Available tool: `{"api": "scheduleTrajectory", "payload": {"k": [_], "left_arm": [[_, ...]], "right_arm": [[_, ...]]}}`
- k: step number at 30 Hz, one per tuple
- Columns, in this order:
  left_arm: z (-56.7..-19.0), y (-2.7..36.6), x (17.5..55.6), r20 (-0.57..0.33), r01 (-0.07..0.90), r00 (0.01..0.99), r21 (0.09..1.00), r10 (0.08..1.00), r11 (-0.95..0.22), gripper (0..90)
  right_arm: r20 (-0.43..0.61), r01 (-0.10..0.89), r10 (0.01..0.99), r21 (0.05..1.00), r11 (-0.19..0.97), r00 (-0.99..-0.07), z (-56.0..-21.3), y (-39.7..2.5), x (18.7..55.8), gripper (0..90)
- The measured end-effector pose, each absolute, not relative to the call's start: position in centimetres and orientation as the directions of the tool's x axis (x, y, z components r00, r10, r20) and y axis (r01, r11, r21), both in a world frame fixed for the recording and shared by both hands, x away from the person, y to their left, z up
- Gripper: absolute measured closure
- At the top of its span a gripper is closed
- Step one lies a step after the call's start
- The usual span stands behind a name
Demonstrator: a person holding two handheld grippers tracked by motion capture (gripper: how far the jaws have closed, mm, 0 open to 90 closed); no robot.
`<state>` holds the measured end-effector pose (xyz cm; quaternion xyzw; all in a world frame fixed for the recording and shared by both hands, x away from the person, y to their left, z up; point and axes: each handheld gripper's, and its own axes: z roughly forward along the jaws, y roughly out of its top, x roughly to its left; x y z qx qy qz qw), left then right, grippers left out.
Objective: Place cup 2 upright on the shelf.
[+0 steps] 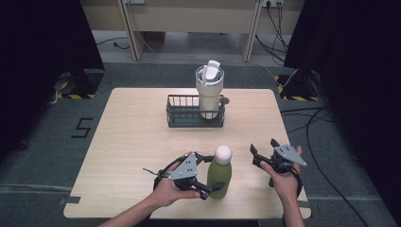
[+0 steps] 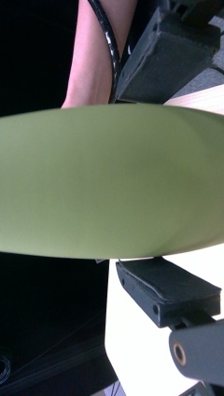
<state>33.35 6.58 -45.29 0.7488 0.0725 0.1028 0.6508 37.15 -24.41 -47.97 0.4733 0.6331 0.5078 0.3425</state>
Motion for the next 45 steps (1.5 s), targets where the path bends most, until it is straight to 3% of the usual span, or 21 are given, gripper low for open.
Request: {"api": "scheduleTrajectory", "payload": {"k": [12,19,45], "left_arm": [[-45.2,5.3,34.0,0.063,-0.029,0.974,0.988,0.218,-0.154,15.0],[-45.3,5.2,34.0,0.063,-0.03,0.974,0.988,0.218,-0.152,21.4],[-44.4,6.1,34.1,0.099,-0.06,0.968,0.984,0.232,-0.167,22.2]], "right_arm": [[0.05,0.262,0.947,0.964,0.036,-0.318,-48.2,-24.4,37.2,14.8],[0.052,0.268,0.947,0.963,0.038,-0.318,-48.3,-24.5,37.2,14.8],[0.059,0.278,0.948,0.96,0.031,-0.311,-48.6,-24.4,37.3,14.9]]}}
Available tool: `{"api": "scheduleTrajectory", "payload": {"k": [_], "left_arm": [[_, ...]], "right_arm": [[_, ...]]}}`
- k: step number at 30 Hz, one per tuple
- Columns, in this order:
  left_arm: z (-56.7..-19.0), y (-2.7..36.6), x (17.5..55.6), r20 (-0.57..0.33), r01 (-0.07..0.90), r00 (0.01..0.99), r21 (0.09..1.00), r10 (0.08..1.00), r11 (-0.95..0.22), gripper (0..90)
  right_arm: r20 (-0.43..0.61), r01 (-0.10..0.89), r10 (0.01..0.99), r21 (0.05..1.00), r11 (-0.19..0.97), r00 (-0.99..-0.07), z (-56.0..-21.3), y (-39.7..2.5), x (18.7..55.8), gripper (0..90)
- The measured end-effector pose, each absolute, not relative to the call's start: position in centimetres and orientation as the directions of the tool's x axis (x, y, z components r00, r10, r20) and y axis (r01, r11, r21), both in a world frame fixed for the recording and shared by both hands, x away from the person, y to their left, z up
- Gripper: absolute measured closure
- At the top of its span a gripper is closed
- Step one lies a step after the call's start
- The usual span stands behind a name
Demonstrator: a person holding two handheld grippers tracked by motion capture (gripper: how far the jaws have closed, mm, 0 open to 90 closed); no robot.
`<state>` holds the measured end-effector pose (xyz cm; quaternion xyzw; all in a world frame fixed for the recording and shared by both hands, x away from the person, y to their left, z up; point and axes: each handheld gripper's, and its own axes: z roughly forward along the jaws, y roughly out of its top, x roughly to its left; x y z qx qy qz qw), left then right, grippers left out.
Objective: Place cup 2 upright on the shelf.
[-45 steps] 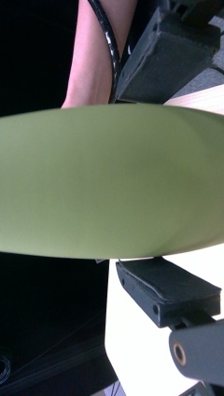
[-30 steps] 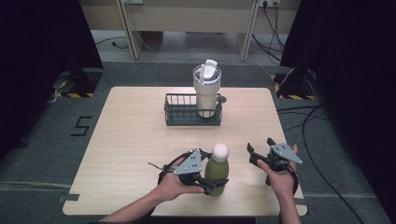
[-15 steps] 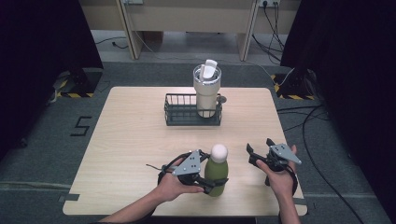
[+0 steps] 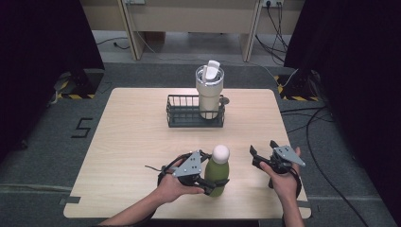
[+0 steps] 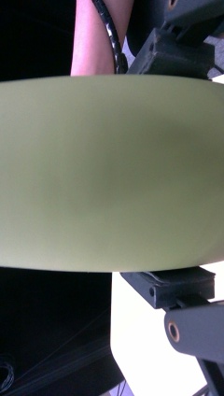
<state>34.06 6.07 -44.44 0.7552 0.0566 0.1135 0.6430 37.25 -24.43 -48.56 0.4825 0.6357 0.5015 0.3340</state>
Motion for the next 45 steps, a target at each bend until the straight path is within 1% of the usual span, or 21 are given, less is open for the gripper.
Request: {"api": "scheduleTrajectory", "payload": {"k": [23,45], "left_arm": [[-42.1,8.2,35.5,0.123,-0.082,0.941,0.987,0.315,-0.141,22.2],[-40.3,11.7,38.0,0.147,-0.09,0.879,0.985,0.454,-0.146,22.2]], "right_arm": [[0.059,0.273,0.952,0.962,0.026,-0.299,-48.3,-24.7,37.2,14.9],[0.069,0.285,0.954,0.958,0.018,-0.293,-48.5,-24.6,37.2,14.9]]}}
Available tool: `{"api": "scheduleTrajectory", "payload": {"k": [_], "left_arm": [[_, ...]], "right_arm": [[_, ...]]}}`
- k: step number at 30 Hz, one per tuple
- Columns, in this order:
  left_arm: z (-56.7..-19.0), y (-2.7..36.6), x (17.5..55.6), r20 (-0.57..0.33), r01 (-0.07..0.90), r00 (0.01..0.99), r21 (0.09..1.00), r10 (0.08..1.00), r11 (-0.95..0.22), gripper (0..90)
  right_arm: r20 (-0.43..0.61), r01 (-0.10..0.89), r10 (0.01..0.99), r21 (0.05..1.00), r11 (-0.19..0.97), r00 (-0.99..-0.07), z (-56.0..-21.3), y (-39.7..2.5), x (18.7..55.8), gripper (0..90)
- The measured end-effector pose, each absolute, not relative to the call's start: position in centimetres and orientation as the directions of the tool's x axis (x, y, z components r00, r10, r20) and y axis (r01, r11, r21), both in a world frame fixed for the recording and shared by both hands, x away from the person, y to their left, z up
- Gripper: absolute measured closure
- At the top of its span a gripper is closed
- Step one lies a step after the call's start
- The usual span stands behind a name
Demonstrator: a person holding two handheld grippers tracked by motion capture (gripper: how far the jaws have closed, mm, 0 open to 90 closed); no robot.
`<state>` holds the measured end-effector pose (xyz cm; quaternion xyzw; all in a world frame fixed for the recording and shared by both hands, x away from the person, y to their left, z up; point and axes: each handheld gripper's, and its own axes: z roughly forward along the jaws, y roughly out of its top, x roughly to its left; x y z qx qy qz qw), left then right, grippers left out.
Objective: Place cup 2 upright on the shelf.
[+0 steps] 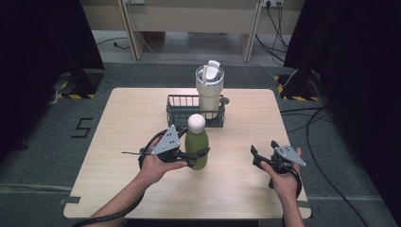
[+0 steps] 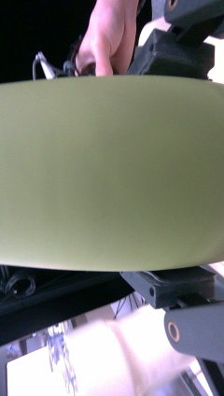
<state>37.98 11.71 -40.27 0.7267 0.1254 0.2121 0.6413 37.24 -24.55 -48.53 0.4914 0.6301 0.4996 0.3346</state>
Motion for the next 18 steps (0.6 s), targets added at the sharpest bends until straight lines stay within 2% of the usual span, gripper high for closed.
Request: {"api": "scheduleTrajectory", "payload": {"k": [18], "left_arm": [[-39.3,13.9,39.8,0.17,-0.099,0.812,0.983,0.558,-0.156,22.2]], "right_arm": [[0.073,0.289,0.955,0.957,0.014,-0.288,-48.6,-24.5,37.2,15.0]]}}
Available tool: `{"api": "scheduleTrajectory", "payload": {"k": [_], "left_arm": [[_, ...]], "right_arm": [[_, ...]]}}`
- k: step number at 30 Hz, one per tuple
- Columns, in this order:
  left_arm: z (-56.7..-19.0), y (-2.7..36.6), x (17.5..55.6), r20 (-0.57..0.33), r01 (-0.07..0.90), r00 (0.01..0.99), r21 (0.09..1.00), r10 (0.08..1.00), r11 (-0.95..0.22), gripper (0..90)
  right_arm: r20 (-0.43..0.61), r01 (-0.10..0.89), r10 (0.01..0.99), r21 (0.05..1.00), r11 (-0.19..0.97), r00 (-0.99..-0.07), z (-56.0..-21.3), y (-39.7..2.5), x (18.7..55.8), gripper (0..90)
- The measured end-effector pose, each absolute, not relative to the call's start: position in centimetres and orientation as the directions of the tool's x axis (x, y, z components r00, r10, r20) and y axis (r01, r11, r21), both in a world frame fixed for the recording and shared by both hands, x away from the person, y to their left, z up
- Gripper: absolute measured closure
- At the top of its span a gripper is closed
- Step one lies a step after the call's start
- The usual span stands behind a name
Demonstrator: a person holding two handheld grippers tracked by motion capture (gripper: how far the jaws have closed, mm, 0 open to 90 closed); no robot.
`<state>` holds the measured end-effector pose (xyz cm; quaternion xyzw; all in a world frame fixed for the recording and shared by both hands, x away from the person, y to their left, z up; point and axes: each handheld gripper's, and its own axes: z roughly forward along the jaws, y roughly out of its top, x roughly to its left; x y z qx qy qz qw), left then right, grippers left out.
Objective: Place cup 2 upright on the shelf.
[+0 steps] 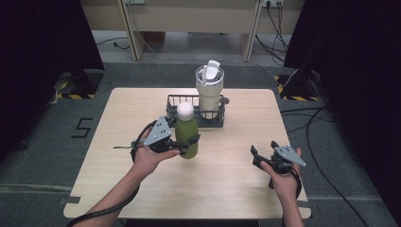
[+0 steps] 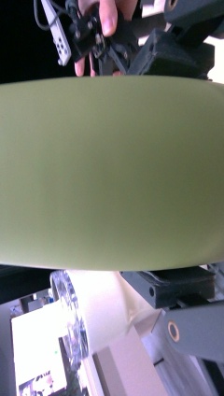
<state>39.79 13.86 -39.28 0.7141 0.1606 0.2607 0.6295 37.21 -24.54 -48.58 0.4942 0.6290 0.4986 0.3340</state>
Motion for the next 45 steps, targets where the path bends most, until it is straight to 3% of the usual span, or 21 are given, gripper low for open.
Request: {"api": "scheduleTrajectory", "payload": {"k": [45], "left_arm": [[-37.5,15.6,44.6,0.166,-0.086,0.704,0.985,0.691,-0.148,22.2]], "right_arm": [[0.075,0.3,0.955,0.954,0.016,-0.287,-48.7,-24.4,37.3,15.0]]}}
